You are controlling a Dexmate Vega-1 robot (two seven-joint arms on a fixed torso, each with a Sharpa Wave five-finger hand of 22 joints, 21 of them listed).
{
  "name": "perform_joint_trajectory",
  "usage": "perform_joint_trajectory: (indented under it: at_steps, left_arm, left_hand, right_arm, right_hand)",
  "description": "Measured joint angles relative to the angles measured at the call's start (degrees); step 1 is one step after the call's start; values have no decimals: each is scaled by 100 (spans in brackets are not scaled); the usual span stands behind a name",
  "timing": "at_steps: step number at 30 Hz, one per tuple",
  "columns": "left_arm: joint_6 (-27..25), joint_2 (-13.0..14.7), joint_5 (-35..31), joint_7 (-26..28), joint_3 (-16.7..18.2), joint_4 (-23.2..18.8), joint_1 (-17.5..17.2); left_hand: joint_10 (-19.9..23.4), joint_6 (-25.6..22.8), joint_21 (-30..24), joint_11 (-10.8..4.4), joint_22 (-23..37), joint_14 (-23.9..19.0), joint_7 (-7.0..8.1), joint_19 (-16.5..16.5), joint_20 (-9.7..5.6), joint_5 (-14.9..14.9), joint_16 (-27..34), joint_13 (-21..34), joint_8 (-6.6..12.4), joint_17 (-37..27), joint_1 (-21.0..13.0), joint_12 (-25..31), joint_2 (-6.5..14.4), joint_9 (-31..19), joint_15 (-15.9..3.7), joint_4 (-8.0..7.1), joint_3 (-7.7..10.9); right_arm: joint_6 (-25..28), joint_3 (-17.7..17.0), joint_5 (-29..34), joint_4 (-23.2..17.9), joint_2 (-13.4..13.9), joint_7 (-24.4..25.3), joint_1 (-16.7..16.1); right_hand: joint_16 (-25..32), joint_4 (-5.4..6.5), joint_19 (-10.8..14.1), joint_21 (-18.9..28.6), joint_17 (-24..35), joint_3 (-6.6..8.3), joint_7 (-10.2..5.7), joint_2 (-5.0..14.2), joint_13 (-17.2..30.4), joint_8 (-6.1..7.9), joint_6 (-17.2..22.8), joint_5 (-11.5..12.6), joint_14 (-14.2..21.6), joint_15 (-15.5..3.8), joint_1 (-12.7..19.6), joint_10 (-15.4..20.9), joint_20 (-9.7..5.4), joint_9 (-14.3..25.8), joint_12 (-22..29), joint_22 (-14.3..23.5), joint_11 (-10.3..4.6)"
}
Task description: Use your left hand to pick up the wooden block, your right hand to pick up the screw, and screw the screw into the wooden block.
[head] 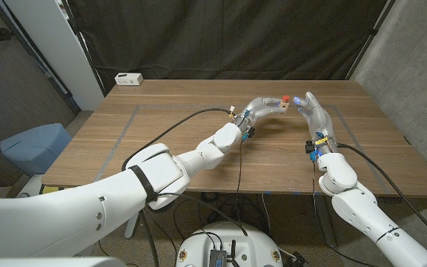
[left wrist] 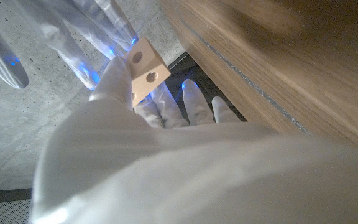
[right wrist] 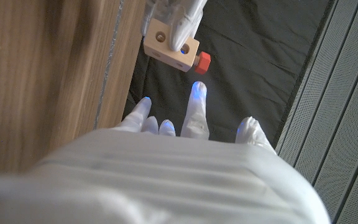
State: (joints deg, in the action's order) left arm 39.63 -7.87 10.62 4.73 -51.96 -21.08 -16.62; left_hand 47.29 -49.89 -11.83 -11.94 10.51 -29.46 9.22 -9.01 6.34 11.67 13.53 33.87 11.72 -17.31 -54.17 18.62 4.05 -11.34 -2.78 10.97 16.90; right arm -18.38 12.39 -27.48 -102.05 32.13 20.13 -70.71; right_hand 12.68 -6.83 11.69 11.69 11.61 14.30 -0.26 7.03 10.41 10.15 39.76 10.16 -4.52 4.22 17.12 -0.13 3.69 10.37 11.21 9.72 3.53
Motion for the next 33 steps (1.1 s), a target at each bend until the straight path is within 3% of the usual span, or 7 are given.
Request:
perform_joint_trajectory:
  at_steps: [16,33]
  left_arm:
    - [12,-4,-12,-31,-9,-3,11]
    - [-88,-7,-2,-62,-18,-3,37]
  left_hand:
    - [39,0,-32,6,0,0,0,0,0,-2,0,-4,0,-13,0,11,0,4,0,0,0]
    - [37,0,-32,7,0,-21,0,0,0,-21,0,-1,0,-12,0,31,-1,-1,-20,0,0]
  right_arm:
    - [164,-2,-182,19,172,-355,128]
    - [244,95,-337,120,310,-675,298]
  right_hand:
    - [-128,49,-356,-113,53,-49,-110,-79,-2,-66,-1032,0,-387,179,-252,-586,106,0,-86,0,66]
    - [-173,97,-546,-113,53,-97,-128,-45,-2,-66,-1279,0,-493,222,-347,-829,174,-25,-129,0,47]
